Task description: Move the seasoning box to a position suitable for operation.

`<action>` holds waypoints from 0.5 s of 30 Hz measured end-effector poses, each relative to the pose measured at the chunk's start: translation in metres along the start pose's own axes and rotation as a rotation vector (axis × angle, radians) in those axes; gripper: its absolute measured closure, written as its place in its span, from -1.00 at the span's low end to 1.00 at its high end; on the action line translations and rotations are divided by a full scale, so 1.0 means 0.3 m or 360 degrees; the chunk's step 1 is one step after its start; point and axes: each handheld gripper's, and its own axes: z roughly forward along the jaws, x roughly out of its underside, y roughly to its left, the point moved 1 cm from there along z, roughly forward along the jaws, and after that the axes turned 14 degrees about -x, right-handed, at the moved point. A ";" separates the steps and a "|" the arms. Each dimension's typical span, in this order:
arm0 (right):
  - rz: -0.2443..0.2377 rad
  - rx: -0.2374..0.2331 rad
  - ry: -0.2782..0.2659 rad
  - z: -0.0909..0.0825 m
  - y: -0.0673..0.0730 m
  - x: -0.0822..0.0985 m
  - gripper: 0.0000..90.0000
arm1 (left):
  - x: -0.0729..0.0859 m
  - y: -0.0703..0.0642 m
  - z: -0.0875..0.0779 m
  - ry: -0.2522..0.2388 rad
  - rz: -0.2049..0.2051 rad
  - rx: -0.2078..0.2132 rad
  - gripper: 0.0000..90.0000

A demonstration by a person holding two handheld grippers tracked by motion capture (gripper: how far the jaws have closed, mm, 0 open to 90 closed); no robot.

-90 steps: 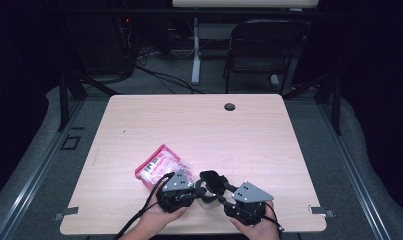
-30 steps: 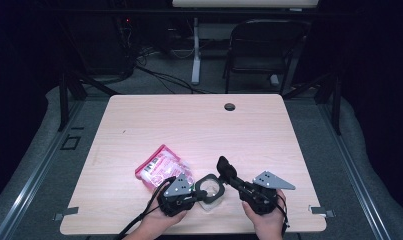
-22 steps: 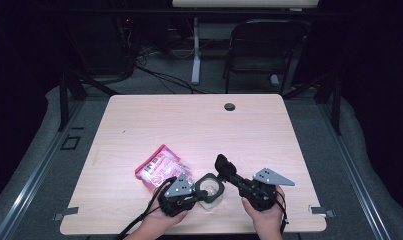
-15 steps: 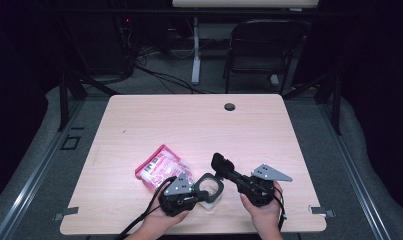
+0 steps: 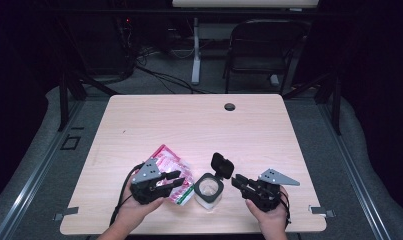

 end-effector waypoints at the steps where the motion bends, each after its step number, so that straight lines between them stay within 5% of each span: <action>1: 0.0008 0.0001 -0.0007 -0.002 -0.001 0.001 0.59 | 0.012 0.010 -0.003 0.0014 -0.0008 -0.0010 0.53; 7: 0.0003 -0.0032 0.0047 -0.002 0.019 0.012 0.48 | 0.090 0.039 -0.028 0.0101 0.0063 -0.0077 0.37; 15: -0.0035 -0.0026 0.0096 0.028 0.044 0.022 0.45 | 0.159 0.069 -0.037 0.0142 0.0028 -0.0073 0.31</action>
